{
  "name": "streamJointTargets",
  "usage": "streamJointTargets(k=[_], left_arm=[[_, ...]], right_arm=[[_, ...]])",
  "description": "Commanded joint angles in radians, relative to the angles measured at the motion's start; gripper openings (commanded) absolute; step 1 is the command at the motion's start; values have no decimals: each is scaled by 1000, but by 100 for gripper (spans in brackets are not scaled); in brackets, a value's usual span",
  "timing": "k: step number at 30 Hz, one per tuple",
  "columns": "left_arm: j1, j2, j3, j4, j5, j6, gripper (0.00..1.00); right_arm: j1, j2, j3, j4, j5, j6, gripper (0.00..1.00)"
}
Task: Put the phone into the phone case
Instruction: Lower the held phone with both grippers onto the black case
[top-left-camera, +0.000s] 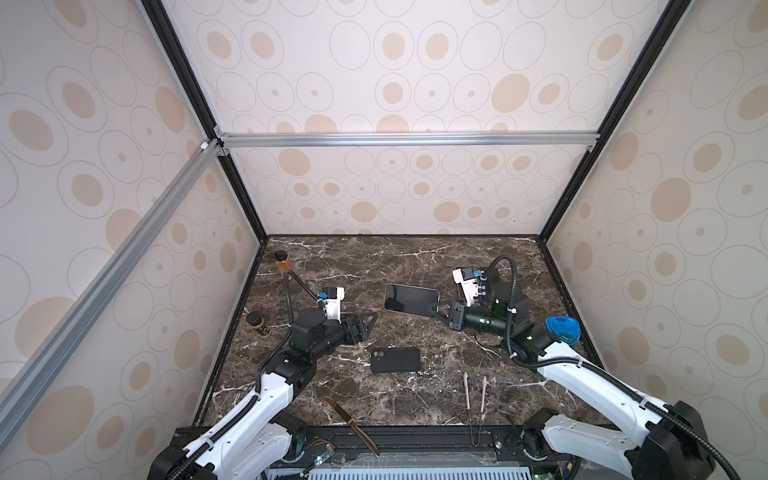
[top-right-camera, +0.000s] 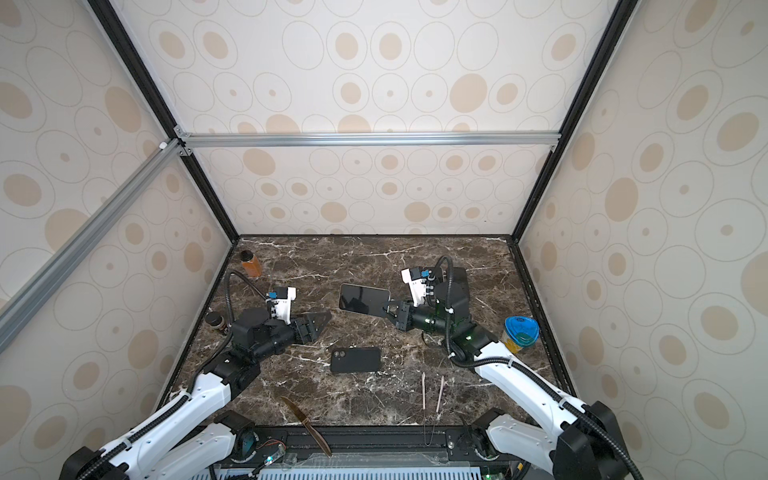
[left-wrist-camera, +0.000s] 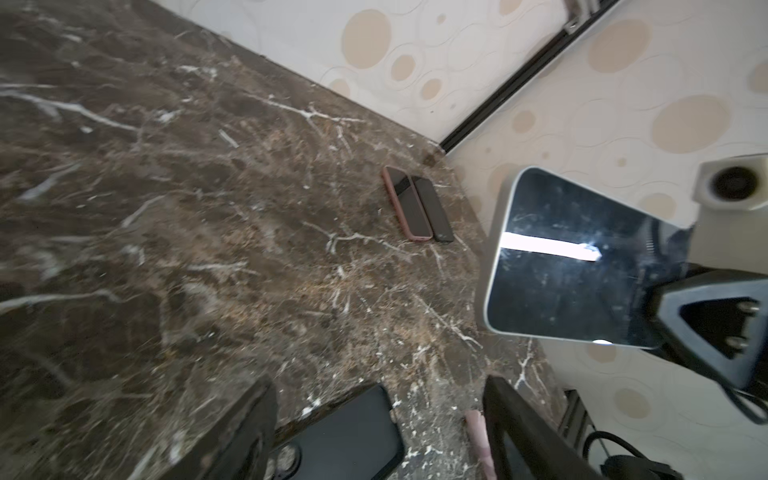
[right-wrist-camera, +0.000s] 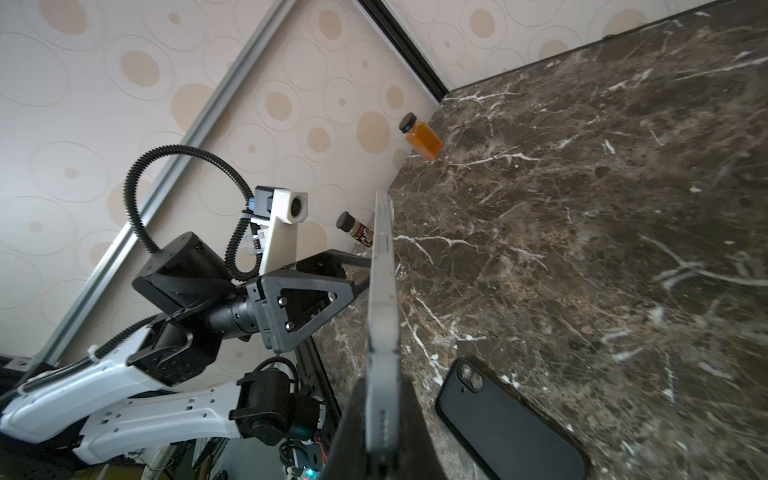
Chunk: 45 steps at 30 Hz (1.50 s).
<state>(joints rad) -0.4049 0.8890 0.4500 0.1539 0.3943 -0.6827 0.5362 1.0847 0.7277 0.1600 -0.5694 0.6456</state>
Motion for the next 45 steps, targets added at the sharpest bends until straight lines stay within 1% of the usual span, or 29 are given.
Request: streamJointTargets(k=[1, 3, 5, 10, 13, 18, 22, 27, 29, 33, 37, 40, 45], left_arm=[[3, 6, 61, -205, -87, 60, 77], [2, 20, 52, -242, -89, 53, 74], [0, 30, 40, -267, -85, 45, 72], [-12, 39, 31, -351, -125, 23, 72], [-21, 49, 38, -391, -125, 34, 71], [-52, 103, 31, -387, -90, 32, 67], [-90, 141, 8, -334, -66, 16, 61], [-114, 183, -14, -270, -46, -3, 55], [-121, 200, -16, -264, -53, -3, 54], [-137, 218, -25, -261, -113, -4, 52], [-153, 234, -57, -184, -79, -29, 49], [-167, 267, -58, -163, -74, -34, 46], [-194, 301, -51, -160, -117, -39, 43]], right_arm=[[-3, -31, 78, -246, 69, -105, 0], [-3, -21, 103, -369, 86, -141, 0], [-4, -8, 110, -432, 82, -156, 0], [-4, 36, 108, -537, 58, -185, 0], [-3, 70, 114, -582, 47, -198, 0], [-3, 133, 102, -583, 0, -186, 0], [-3, 158, 73, -546, -34, -158, 0], [-4, 172, 46, -500, -64, -127, 0], [-4, 182, 39, -486, -70, -120, 0], [-4, 206, 27, -450, -82, -102, 0], [-3, 229, 16, -413, -98, -81, 0], [-3, 247, 11, -393, -110, -71, 0], [-4, 269, 1, -366, -122, -60, 0]])
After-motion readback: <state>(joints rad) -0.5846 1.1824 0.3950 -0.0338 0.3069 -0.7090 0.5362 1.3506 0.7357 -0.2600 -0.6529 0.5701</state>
